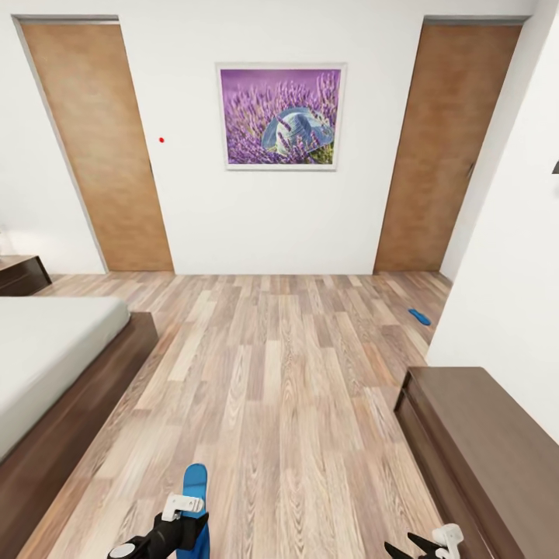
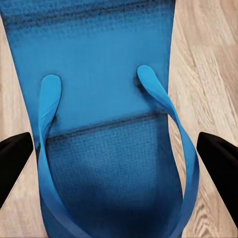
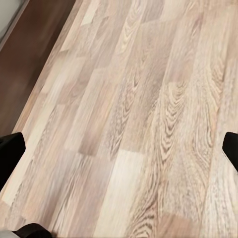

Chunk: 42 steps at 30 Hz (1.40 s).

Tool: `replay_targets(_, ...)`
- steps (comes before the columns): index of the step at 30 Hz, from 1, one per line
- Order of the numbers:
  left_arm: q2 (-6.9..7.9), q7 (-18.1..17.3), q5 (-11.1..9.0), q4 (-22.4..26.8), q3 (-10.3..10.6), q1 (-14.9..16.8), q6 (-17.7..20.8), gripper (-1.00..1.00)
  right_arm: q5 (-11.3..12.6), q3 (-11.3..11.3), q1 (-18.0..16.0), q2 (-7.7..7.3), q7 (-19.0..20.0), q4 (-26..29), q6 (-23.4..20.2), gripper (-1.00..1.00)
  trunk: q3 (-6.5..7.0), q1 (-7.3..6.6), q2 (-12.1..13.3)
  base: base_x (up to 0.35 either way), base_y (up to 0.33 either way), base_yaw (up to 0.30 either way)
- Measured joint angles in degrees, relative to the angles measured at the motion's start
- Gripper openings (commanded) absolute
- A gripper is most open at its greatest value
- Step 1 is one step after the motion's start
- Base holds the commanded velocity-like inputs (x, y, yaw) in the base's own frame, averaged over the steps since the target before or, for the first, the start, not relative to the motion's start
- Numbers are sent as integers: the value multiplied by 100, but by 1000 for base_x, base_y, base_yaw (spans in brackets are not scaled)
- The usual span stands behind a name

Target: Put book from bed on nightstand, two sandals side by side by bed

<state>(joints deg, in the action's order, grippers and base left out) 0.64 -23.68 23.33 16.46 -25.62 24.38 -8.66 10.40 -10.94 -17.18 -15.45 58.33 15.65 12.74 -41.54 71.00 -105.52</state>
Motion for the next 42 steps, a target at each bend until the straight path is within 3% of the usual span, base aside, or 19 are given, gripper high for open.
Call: replay_targets(42, 0, -7, 0, 0, -5, 0, 0, -100, 0, 0, 0, 2, -1, 0, 0, 100, 0, 0, 0, 303, 0, 0)
